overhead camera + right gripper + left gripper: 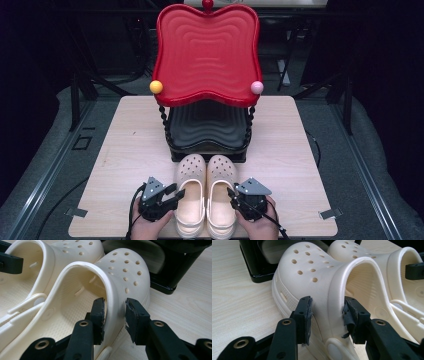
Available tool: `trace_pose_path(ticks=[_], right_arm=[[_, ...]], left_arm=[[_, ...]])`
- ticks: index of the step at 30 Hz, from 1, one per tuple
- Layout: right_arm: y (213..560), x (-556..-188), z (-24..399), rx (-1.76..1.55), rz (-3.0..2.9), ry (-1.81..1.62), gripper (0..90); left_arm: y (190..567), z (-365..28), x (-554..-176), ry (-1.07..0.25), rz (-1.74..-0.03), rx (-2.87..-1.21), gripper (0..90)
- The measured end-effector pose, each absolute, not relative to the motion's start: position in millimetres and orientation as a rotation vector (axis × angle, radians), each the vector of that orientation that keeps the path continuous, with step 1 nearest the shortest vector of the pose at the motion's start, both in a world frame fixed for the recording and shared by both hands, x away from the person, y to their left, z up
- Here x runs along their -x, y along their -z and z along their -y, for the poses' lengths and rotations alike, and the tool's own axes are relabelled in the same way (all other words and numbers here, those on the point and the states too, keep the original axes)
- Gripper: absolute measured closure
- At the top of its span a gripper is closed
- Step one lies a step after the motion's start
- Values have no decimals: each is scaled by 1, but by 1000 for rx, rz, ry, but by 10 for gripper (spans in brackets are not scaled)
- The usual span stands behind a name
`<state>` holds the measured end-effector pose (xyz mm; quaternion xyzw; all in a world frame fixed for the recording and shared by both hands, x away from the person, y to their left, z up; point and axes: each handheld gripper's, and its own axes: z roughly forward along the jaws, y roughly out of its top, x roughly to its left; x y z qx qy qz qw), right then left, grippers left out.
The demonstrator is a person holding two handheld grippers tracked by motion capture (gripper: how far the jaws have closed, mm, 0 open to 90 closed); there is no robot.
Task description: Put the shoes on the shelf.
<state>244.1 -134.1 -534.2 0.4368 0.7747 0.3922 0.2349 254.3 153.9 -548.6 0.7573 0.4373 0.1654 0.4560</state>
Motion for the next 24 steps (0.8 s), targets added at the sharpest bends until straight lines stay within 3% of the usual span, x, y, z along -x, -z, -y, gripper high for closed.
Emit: trace_pose_path(ticks=[12, 18, 24], right_arm=[[544, -247, 135, -1272, -2103, -1109, 611], [543, -247, 135, -1327, -2089, -1120, 639], [539, -247, 136, -1409, -2065, -1123, 706]], left_arm=[[550, -151, -255, -414, -1109, -1861, 571], [549, -150, -254, -420, -1120, -1854, 595], [545, -147, -249, -455, -1144, -1859, 688]])
